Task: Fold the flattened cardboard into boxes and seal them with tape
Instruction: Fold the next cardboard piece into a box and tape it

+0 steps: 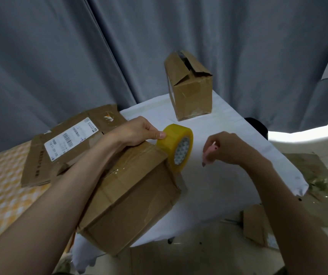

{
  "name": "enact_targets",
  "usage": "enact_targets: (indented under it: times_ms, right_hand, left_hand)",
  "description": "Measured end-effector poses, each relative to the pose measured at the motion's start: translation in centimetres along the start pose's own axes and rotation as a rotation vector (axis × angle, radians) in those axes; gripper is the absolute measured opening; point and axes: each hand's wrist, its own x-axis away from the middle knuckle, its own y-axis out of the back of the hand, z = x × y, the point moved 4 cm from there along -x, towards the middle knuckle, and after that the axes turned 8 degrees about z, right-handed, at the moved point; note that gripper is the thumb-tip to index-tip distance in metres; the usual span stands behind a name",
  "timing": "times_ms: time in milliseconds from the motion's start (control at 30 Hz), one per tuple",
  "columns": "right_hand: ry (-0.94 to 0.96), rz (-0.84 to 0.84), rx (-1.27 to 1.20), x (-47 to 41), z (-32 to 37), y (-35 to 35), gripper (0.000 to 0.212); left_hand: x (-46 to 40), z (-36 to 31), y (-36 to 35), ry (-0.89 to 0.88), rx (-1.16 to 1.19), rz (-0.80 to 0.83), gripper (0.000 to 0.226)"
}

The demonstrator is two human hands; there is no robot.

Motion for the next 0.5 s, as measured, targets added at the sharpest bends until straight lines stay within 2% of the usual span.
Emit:
enact_targets:
  times_ms: [67, 100, 167, 233, 267, 300, 367, 400, 500]
  right_hand:
    - [-0.039, -0.022, 0.105, -0.9, -0.5, -0.7, 0.022]
    - [-0.006, -0.081, 0.171, -1.3, -0.1, -0.8, 0.035]
    - [0.217, -0.201, 0.152, -1.8, 2.0, -0.9, 0.07]
    - [0.467, -0.179, 0.097, -2.2, 4.6, -1.6, 0.085]
    - [0.523, -0.131, 0.091, -2.5, 5.5, -2.2, 0.084]
    - [0.556, -0.104, 0.076, -2.8, 6.1, -2.8, 0.074]
    - [0.599, -0.16, 0.029, -3.0, 6.6, -3.1, 0.045]
    - [0.585, -0.201, 0.008, -3.1, 6.3, -3.0, 0.038]
    - [0.499, -0.265, -0.026, -2.6, 5.1, -2.6, 0.038]
  left_hand:
    - [0.0, 0.0, 0.0, -0.006, 0.001, 0.001, 0.048]
    - [0.0, 0.0, 0.0, -0.002, 0.002, 0.0, 0.047]
    - [0.1, 0.0, 0.0, 0.009, -0.003, 0.001, 0.046]
    - [0.1, -0.1, 0.0, 0.009, -0.014, 0.001, 0.05]
    - [0.1, -0.1, 0.0, 0.015, -0.021, -0.004, 0.05]
    - [0.2, -0.1, -0.1, 0.023, -0.034, -0.018, 0.046]
    - [0.3, -0.2, 0.0, -0.001, -0.105, -0.1, 0.033]
    - [0.5, -0.5, 0.2, -0.05, -0.171, -0.174, 0.028]
    - [2.6, -2.3, 0.8, -0.289, -0.259, -0.397, 0.025]
